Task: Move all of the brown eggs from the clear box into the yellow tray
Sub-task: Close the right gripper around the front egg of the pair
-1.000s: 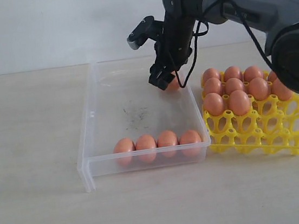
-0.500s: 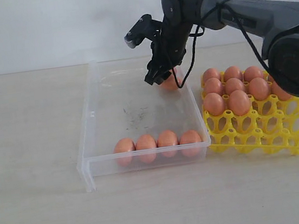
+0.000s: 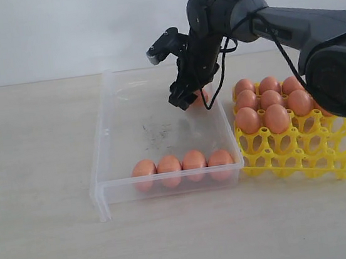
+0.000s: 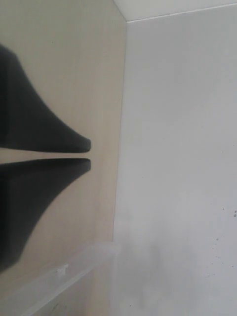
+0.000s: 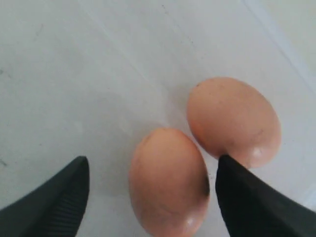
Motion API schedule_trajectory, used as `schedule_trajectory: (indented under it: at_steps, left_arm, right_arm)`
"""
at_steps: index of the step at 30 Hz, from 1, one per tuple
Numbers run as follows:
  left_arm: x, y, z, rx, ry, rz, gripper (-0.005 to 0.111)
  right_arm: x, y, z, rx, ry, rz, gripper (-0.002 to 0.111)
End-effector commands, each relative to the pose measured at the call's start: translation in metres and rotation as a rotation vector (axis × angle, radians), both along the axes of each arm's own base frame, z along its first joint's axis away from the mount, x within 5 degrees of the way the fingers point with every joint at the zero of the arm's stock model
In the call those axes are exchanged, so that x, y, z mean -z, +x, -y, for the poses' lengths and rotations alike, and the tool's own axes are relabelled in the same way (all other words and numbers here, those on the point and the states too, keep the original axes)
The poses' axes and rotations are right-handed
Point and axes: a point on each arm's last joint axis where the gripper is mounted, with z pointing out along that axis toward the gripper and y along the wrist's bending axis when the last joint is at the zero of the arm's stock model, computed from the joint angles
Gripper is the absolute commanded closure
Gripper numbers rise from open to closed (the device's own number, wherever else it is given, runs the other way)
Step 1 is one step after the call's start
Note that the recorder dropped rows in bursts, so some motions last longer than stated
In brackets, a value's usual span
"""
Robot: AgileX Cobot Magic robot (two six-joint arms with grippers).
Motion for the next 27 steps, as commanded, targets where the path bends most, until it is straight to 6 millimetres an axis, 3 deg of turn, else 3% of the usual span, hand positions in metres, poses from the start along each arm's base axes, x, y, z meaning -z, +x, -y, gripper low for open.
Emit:
schedule_trajectory:
  at_steps: [1,11,20,27]
  left_arm:
    - [0.001,0.0,0.0,0.005,-0.003,-0.001,0.103]
    - [0.001,0.0,0.0,0.005,-0.003,-0.001,0.103]
    - [0.001,0.0,0.0,0.005,-0.003,-0.001,0.103]
    - [0.001,0.0,0.0,0.005,-0.003,-0.001,0.103]
  right_arm:
    - [-0.001,0.0,0.005,0.004,-0.038,-0.012,0.042]
    - [-0.002,0.003,0.005,0.007,-0.038,0.021,0.042]
    - [-0.005,0.011,0.015,0.147,-0.093,0.103,0.042]
    - [0.001,0.002,0.012,0.173,-0.05,-0.018,0.042]
